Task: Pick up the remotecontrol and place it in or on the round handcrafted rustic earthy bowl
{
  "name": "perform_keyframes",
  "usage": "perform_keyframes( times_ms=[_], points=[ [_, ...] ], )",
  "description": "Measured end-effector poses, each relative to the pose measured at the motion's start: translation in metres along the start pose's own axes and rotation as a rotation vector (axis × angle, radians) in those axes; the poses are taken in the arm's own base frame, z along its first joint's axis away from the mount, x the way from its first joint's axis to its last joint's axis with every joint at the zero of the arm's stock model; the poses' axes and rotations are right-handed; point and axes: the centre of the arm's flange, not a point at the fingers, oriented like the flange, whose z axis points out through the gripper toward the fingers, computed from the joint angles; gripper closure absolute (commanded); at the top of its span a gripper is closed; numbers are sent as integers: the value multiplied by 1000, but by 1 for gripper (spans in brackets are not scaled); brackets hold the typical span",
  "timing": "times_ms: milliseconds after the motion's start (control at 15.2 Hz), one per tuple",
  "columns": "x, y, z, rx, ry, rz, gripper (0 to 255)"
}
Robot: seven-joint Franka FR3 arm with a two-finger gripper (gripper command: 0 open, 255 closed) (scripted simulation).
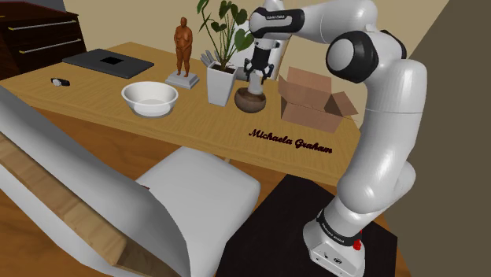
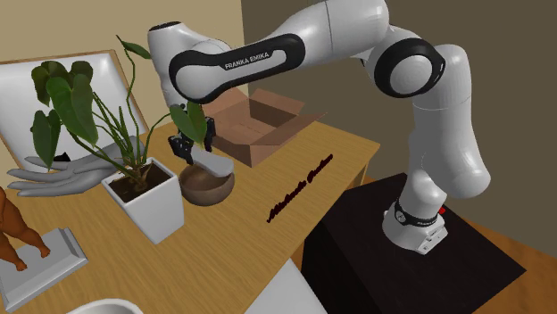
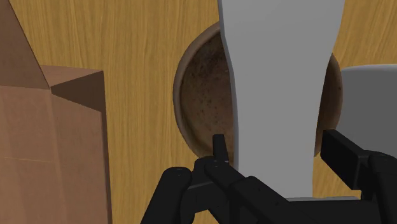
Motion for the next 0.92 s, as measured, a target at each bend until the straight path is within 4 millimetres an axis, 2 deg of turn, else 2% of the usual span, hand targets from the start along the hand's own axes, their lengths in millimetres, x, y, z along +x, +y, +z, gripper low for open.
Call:
perform_keyframes(
  times_ms=[528, 924],
  points=[
    [1, 0, 43, 0, 0, 0, 255],
    [0, -1, 49, 0, 0, 0, 255]
  ],
)
